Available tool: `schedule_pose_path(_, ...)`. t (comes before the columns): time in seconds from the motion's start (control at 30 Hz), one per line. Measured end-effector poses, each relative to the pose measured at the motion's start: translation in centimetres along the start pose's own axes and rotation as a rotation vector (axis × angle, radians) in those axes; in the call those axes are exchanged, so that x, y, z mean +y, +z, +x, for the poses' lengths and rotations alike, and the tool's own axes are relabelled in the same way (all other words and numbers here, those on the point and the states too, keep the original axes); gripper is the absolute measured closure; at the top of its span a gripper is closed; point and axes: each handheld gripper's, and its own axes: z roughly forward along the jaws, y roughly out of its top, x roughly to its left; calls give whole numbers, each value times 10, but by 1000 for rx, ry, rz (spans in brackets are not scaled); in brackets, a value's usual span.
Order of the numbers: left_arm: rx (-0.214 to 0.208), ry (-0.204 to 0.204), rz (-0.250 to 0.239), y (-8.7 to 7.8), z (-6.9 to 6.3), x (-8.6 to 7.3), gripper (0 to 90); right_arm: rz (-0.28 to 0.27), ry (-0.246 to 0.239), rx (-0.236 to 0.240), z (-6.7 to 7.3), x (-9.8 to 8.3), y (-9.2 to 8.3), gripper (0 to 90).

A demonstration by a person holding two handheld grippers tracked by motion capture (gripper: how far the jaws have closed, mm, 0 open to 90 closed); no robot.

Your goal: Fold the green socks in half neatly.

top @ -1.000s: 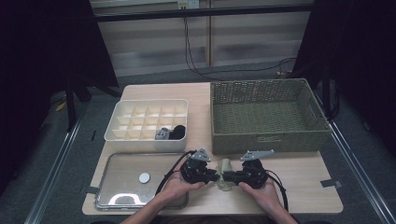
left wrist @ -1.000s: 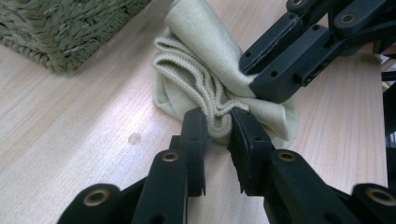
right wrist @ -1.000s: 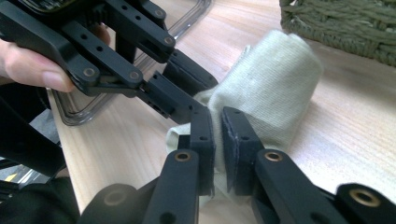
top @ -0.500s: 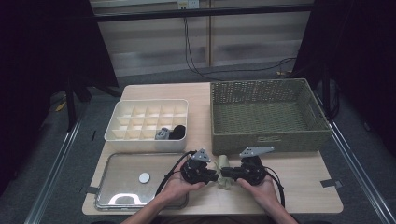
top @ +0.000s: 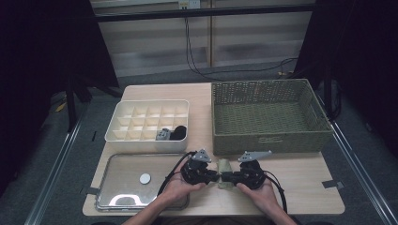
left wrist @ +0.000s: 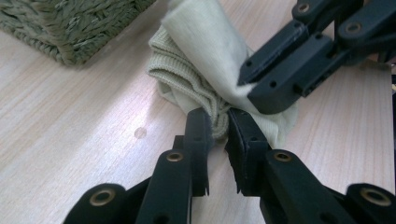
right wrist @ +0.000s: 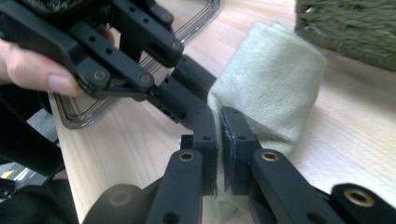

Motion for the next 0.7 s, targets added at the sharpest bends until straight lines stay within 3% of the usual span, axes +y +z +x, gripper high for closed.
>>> schedule_pose_path(0.03, 3, 2, 12, -2, 1, 0, 774, 0, 0, 0, 0, 0, 0, 857)
schedule_pose_path(0.07, -3, -14, -3, -4, 2, 0, 757, 2, 5, 2, 1, -1, 1, 857)
schedule_pose_path(0.2, -10, -16, -30, -14, 6, 2, 709, 1, 7, 12, -1, -1, 1, 857)
schedule_pose_path(0.27, -34, -37, -90, -25, 10, 8, 679, 1, 5, 13, -2, -1, 1, 857)
schedule_pose_path(0.33, -31, -34, -101, -27, 11, 14, 642, 0, 4, 13, -1, -2, 1, 857)
schedule_pose_path(0.47, -57, -35, -123, -23, 13, 22, 607, 0, 2, 12, -1, -2, 1, 857)
schedule_pose_path(0.57, -60, -27, -98, -13, 15, 29, 559, 8, -6, 13, 0, -2, 0, 856)
schedule_pose_path(0.63, -38, -24, -103, -8, 15, 33, 510, 15, -6, 23, -1, -2, 0, 856)
schedule_pose_path(0.67, -7, -18, -84, -4, 19, 33, 475, 20, -6, 26, -1, -2, 0, 856)
schedule_pose_path(0.7, -7, -18, -84, -4, 19, 33, 476, 20, -6, 26, -1, -2, 0, 856)
